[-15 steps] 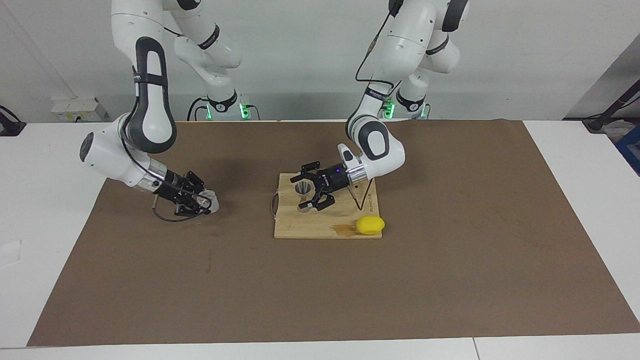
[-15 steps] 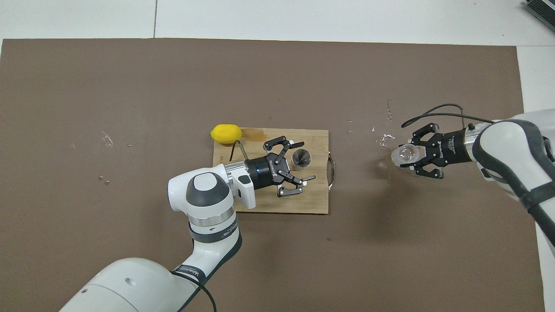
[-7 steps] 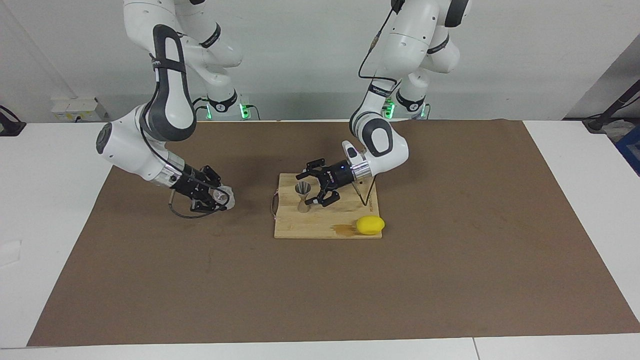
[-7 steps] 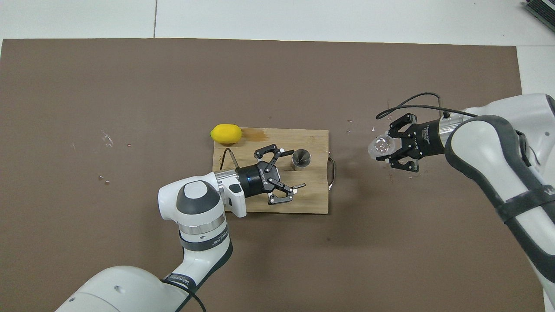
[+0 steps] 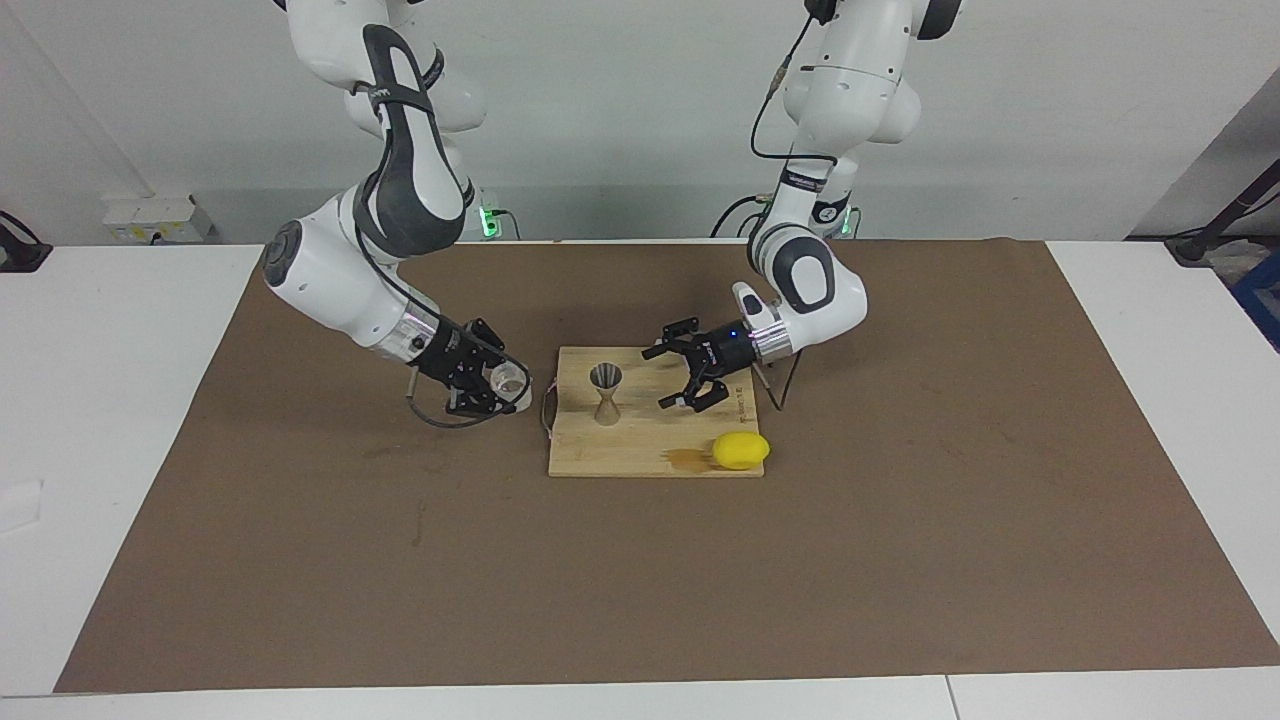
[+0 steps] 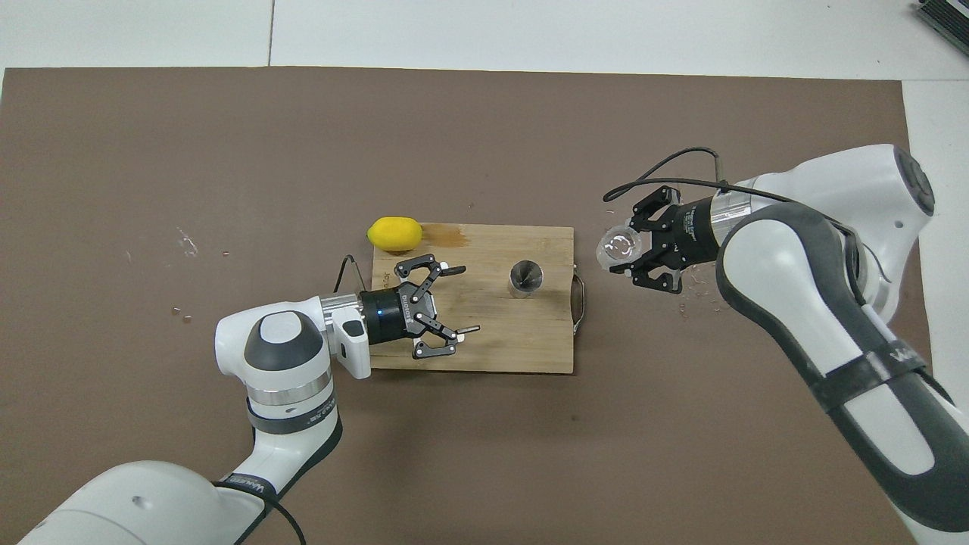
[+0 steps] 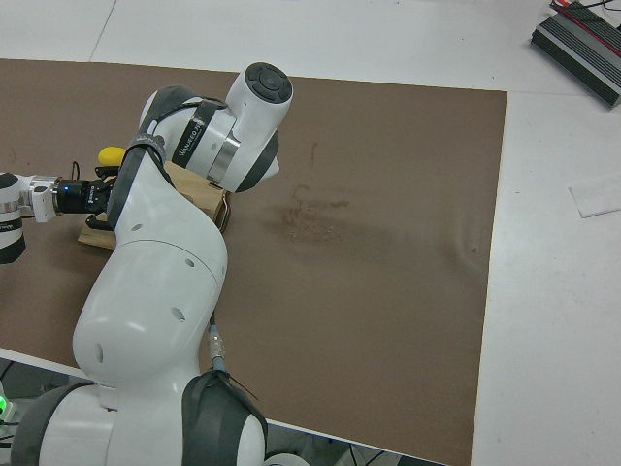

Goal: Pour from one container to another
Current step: 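Move the glass cup over the metal cup while the left gripper withdraws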

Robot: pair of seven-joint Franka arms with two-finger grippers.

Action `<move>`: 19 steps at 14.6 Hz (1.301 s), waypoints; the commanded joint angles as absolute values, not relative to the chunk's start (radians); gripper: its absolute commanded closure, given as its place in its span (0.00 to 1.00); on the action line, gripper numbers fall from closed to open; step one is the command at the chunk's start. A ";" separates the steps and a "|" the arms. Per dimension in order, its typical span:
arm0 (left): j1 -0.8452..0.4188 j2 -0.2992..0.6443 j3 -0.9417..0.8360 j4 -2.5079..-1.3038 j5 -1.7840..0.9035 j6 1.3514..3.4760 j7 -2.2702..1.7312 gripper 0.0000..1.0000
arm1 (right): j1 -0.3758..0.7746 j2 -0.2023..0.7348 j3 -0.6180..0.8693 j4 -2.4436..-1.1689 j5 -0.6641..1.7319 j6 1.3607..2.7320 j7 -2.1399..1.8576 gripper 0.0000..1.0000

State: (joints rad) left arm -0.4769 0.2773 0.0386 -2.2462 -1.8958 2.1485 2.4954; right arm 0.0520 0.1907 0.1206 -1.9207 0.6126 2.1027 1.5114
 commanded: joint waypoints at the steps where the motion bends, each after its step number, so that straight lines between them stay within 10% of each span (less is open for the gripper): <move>1: -0.401 0.226 0.035 -2.322 -1.818 2.085 2.528 0.00 | 0.101 0.198 0.118 -1.876 0.549 2.109 1.610 0.86; 10: -0.089 0.204 0.040 -2.319 -1.389 1.882 2.543 0.00 | 0.216 0.222 0.118 -1.813 0.351 2.122 1.766 0.86; 19: 0.123 0.247 0.048 -2.047 -0.794 1.744 2.531 0.00 | 0.271 0.222 0.120 -1.812 0.166 2.129 1.815 0.86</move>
